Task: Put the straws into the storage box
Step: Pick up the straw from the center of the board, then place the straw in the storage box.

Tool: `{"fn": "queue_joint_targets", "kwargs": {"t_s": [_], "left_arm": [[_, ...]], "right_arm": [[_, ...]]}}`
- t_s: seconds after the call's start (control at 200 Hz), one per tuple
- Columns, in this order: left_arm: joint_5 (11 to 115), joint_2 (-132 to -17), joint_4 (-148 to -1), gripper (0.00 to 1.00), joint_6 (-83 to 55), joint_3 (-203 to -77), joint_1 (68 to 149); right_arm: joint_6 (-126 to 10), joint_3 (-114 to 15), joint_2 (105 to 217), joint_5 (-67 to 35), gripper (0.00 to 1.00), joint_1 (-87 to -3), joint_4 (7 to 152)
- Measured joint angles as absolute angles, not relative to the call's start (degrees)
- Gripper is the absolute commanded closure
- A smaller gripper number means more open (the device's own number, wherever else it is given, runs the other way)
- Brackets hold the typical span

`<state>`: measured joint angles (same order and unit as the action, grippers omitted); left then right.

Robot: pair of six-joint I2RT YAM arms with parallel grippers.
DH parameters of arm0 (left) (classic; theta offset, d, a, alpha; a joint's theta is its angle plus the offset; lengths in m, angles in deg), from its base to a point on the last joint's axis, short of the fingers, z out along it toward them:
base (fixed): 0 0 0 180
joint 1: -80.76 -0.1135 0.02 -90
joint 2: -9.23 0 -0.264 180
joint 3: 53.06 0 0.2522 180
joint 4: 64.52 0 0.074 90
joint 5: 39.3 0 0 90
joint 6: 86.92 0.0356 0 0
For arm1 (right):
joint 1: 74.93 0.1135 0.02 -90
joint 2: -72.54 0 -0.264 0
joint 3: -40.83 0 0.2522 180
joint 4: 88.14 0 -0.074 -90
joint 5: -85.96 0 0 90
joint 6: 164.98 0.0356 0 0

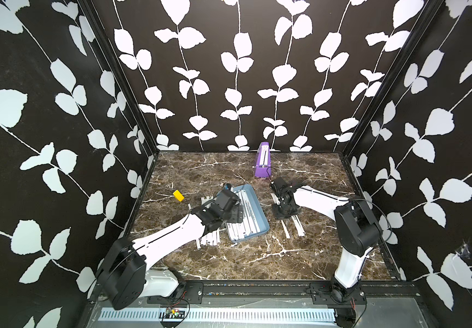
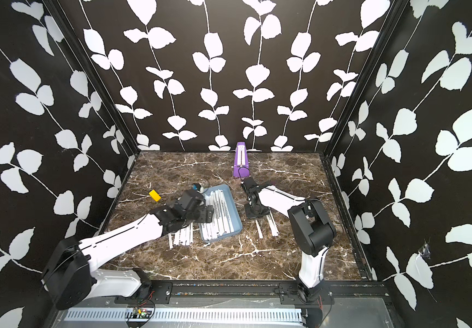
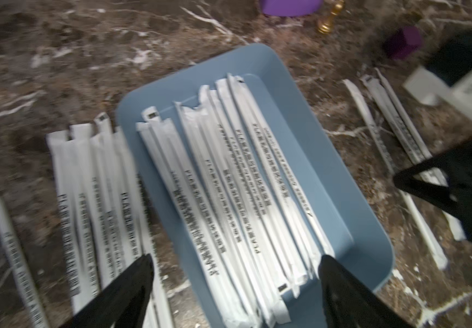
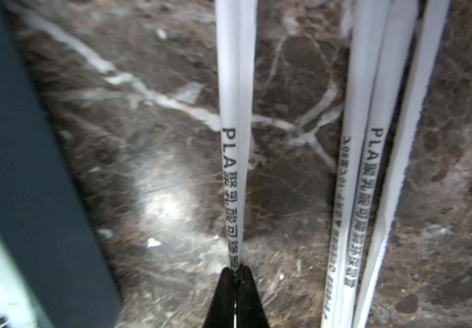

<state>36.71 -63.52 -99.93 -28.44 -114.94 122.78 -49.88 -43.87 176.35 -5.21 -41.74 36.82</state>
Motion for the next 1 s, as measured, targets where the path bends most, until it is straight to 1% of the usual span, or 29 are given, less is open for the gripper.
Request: {"fn": "queue_joint_targets", "kwargs": {"t_s": [0.09, 0.185, 0.295, 0.38, 0.55, 0.665, 0.795, 0.92, 1.0], "left_arm": [[36.1, -59.9, -102.1, 0.01, -29.4, -113.1, 118.0], [36.8, -55.3, -103.3, 0.01, -30.2, -110.3, 113.0], [37.1, -50.5, -104.7, 0.06, -30.3, -107.7, 109.0], [37.0, -49.2, -106.3, 0.08, -30.2, -107.6, 108.4], [37.0, -48.6, -108.2, 0.10, -29.7, -107.6, 108.3], [36.9, -47.2, -108.6, 0.17, -29.1, -107.5, 108.3], [36.6, -48.3, -110.6, 0.24, -27.9, -108.3, 108.3], [36.3, -52.6, -113.9, 0.27, -26.5, -110.7, 108.3], [36.3, -54.2, -114.8, 0.29, -25.8, -111.2, 108.2]], "right_arm": [[-48.4, -45.3, 174.6, -7.2, 0.95, -40.3, 36.0], [-46.8, -50.2, 174.7, -7.6, 0.95, -37.3, 35.2], [-45.2, -56.1, 175.9, -7.7, 0.95, -33.6, 35.8], [-44.4, -60.4, 179.2, -7.8, 0.95, -32.0, 36.5], [-44.3, -66.1, 188.7, -6.7, 0.95, -31.7, 36.8], [-44.8, -67.5, 193.6, -5.6, 0.95, -31.8, 35.7], [-45.2, -68.9, 196.5, -4.7, 0.95, -31.8, 34.2], [-45.5, -70.2, 197.6, -4.4, 0.95, -31.8, 33.6], [-45.7, -70.4, 197.6, -4.4, 0.93, -31.8, 33.6]]}}
